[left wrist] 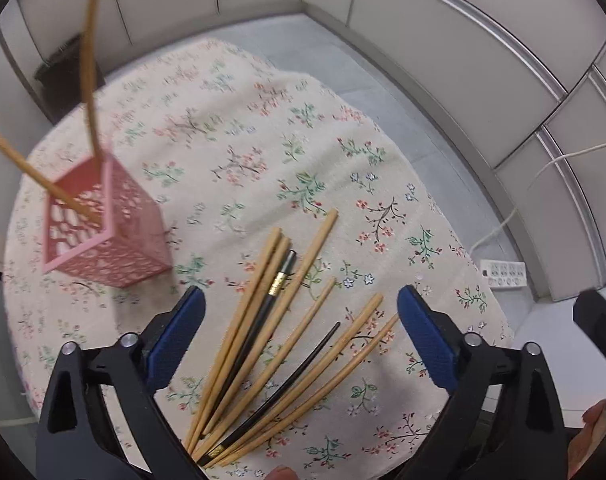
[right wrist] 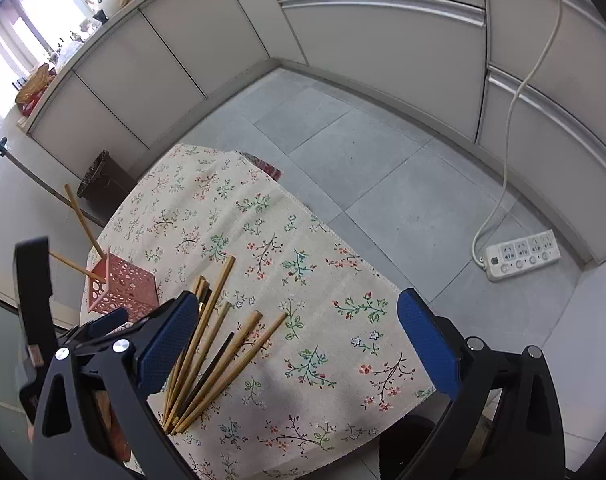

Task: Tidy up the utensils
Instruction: 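Withdraw both tools from the holder back to the chopstick pile, then grasp a chopstick with the left tool while the right tool grasps another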

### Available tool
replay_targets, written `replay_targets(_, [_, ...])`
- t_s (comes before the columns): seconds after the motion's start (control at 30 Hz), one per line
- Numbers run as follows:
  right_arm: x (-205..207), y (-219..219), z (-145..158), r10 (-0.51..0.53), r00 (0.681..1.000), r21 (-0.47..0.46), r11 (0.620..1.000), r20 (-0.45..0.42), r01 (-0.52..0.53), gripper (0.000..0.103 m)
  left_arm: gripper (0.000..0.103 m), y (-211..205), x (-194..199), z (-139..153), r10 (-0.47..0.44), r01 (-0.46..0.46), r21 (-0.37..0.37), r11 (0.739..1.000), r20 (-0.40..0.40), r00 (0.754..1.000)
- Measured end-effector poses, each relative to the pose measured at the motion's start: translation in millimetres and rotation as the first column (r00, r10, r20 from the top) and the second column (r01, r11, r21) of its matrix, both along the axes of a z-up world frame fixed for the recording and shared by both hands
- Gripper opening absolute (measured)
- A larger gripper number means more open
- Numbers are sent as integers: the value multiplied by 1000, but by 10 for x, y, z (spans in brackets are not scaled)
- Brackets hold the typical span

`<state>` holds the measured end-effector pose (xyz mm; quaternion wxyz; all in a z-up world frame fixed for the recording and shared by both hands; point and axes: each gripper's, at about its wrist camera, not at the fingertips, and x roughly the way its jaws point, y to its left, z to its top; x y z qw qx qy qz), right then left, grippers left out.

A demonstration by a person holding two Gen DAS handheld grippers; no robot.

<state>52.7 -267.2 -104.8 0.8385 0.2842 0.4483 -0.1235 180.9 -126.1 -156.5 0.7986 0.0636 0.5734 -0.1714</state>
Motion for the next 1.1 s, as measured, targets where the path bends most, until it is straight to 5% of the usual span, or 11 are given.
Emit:
replay_targets(0.2, [31,-65,-116,-6,999,38,999,-38,7,97,68,-11,301,-344,32,-33,-7,999,-119,992])
replay_targets(0.47, [79,-131,-259,-1,997,95,995,-82,9,97,32,-157,434,-406,34,-27,112,993,-56,998])
replay_targets(0.93, [106,-181,-309,8,995,119,993,-98,4,97,25,-157,614,-580,67,-57,213,975,-40,997])
replay_targets(1.1, [135,-166,-368,11,992,108,994,-122,2,97,20,-176,703,-667,62,-48,197,979,-67,996])
